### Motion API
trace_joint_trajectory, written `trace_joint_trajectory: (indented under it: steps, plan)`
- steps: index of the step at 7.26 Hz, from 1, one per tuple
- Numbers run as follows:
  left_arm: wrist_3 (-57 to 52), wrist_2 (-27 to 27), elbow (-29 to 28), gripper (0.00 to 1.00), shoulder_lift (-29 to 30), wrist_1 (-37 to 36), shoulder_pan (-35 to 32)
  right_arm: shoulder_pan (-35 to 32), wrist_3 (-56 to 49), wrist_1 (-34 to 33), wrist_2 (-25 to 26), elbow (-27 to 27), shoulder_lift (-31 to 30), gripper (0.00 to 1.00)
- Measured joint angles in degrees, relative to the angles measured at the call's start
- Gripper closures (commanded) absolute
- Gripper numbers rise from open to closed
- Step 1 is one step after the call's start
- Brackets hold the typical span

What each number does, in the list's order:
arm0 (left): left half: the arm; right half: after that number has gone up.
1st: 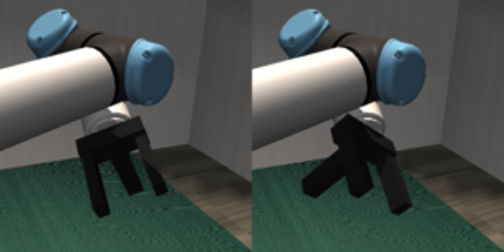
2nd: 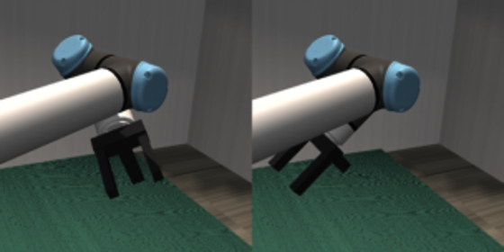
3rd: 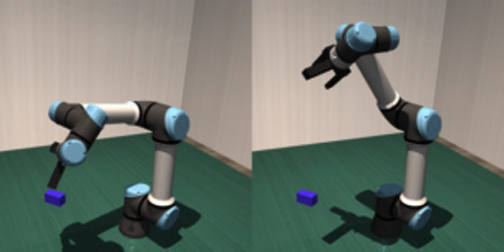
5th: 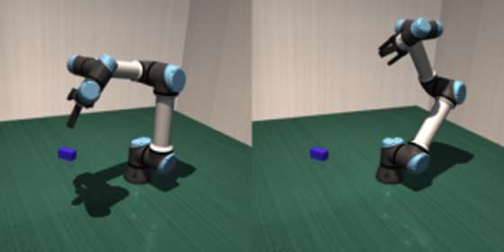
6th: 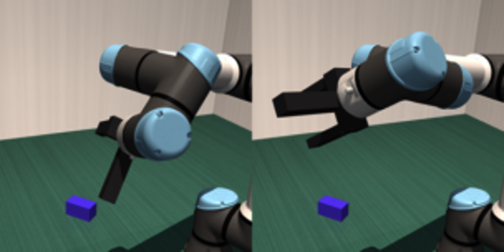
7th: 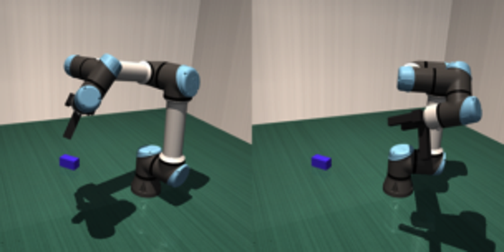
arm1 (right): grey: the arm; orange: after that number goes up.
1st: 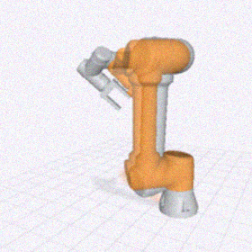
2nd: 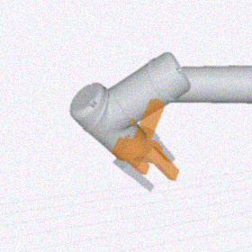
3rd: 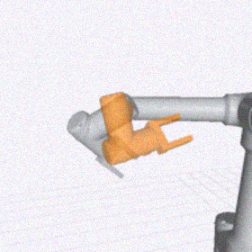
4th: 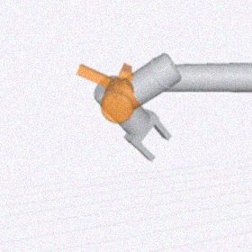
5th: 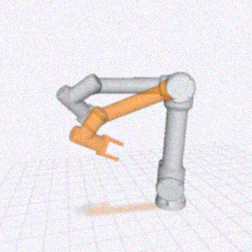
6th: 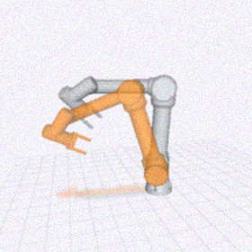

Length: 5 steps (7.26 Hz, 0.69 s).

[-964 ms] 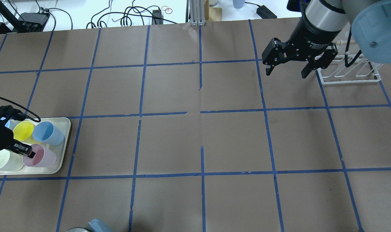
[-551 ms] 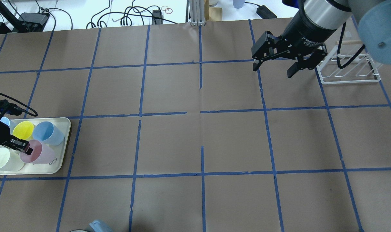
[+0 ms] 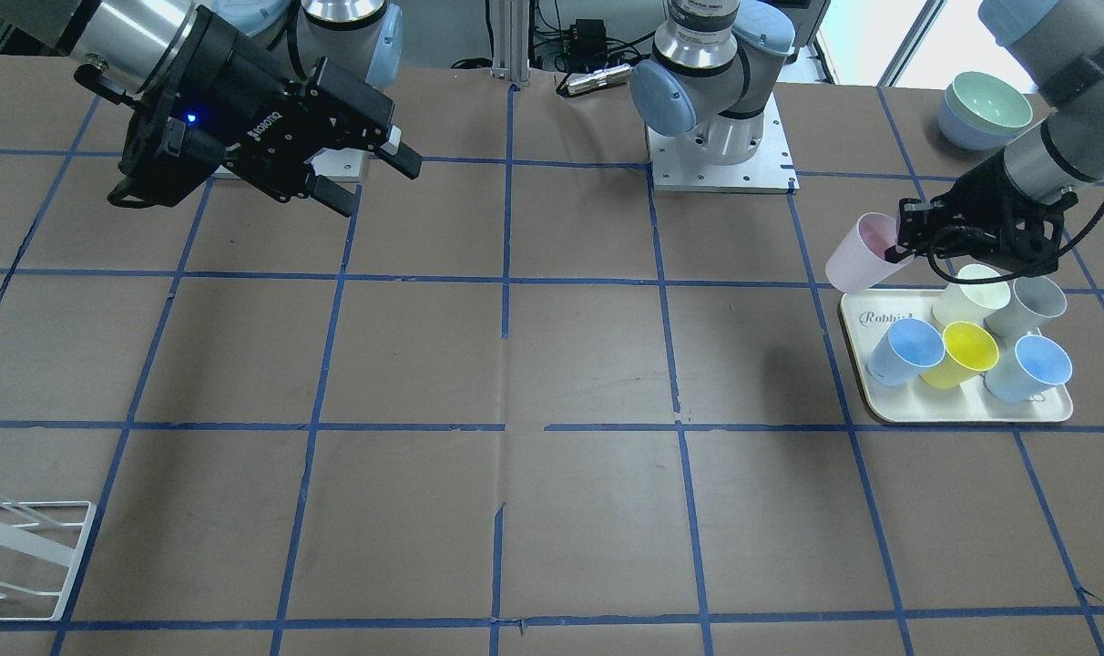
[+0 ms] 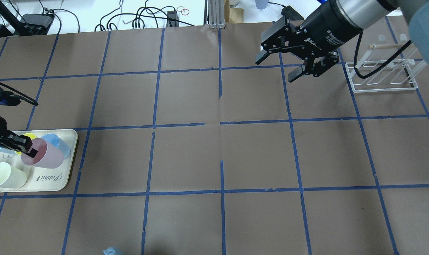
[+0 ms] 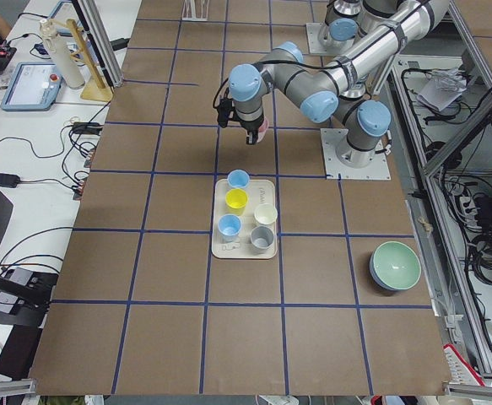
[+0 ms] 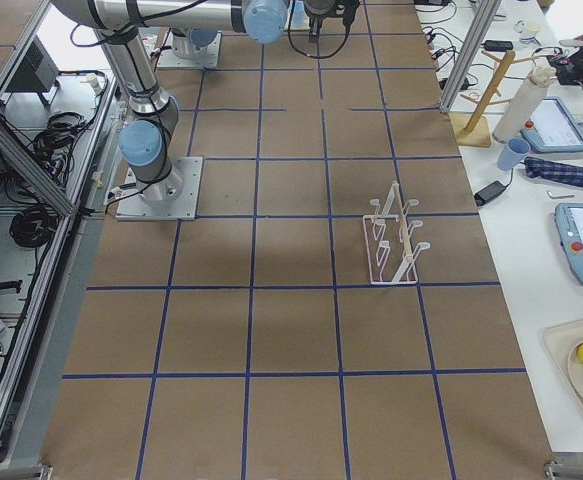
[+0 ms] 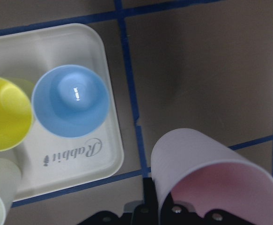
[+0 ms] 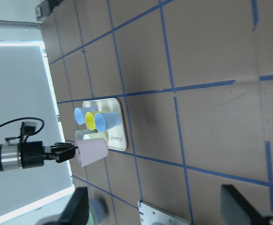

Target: Transfer IKEA cup to right arm and place on rack

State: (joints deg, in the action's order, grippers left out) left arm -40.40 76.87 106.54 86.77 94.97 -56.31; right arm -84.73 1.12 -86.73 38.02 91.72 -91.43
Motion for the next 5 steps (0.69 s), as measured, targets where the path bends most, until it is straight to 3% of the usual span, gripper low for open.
trace_joint_trajectory:
  steps: [3, 5]
  plan:
    - [10.94, -19.98, -1.02, 1.0, -1.13, 7.07, -7.65, 2.25, -9.06, 0.3, -17.91, 5.66, 0.25, 0.0]
    - [16.81, -32.44, -1.07, 1.0, -1.03, 7.55, -11.99, 5.0, -11.88, 0.49, -25.33, 9.4, 0.22, 0.0]
